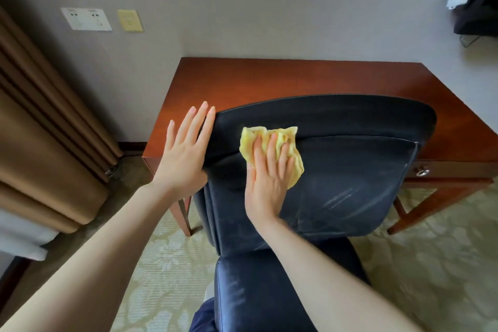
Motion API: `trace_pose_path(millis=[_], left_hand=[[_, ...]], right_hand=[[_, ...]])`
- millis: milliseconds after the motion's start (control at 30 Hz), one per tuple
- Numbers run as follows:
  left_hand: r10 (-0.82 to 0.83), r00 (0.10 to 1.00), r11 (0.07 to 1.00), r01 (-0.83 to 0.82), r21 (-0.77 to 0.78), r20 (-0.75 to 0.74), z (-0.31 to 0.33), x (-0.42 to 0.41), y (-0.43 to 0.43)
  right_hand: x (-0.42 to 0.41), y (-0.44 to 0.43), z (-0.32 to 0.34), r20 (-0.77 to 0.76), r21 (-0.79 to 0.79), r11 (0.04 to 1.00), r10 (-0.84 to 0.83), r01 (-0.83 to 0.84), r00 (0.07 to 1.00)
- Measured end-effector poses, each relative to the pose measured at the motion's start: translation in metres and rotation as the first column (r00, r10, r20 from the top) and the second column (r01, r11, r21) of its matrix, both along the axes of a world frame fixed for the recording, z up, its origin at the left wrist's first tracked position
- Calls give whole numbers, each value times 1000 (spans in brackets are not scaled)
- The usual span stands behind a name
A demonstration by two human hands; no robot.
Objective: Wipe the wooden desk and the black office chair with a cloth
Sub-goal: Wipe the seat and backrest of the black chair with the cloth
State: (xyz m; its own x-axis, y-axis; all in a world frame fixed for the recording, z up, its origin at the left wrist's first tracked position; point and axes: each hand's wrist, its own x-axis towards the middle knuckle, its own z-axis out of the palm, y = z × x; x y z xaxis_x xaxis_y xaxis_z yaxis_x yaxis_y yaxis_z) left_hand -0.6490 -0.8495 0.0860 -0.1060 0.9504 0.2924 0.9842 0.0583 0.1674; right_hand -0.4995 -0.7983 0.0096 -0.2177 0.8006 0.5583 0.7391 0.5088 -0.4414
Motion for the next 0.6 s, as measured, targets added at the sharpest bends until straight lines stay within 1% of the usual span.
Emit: trace_pose_path(millis=[67, 100, 167, 200, 267, 333, 400, 467, 533, 600], left_hand=[[-31, 999, 999, 31, -26, 20, 4, -5, -2], [-40, 999, 998, 41, -42, 37, 5, -7, -4], [-49, 997, 996, 53, -65, 66, 9, -8, -4], [-47, 996, 996, 53, -72, 72, 10, -8, -5], [-41, 996, 996, 48, -82, 85, 12, -6, -4], [-30, 994, 996, 39, -83, 103, 14, -5, -5], [-21, 993, 997, 30, -76, 116, 14, -4, -5], [-12, 992, 998, 21, -67, 123, 14, -3, -4], [-5, 992, 998, 12, -54, 129, 12, -1, -3], [1, 991, 999, 4, -37, 135, 10, -1, -2]], right_hand=[[-6, -9, -7, 183, 142, 982, 95, -122, 978], [-6, -10, -11, 285, 207, 950, 170, -234, 943], [2, -3, -17, 504, 302, 826, 285, -476, 815], [8, 4, -18, 604, 319, 756, 301, -571, 737], [21, 21, -16, 740, 300, 655, 299, -694, 602], [36, 36, -13, 814, 291, 585, 265, -757, 517], [54, 47, -10, 832, 304, 568, 233, -765, 504], [77, 56, -9, 819, 326, 594, 211, -735, 533], [103, 66, -10, 795, 336, 657, 187, -675, 577], [130, 72, -11, 760, 319, 761, 151, -565, 632]])
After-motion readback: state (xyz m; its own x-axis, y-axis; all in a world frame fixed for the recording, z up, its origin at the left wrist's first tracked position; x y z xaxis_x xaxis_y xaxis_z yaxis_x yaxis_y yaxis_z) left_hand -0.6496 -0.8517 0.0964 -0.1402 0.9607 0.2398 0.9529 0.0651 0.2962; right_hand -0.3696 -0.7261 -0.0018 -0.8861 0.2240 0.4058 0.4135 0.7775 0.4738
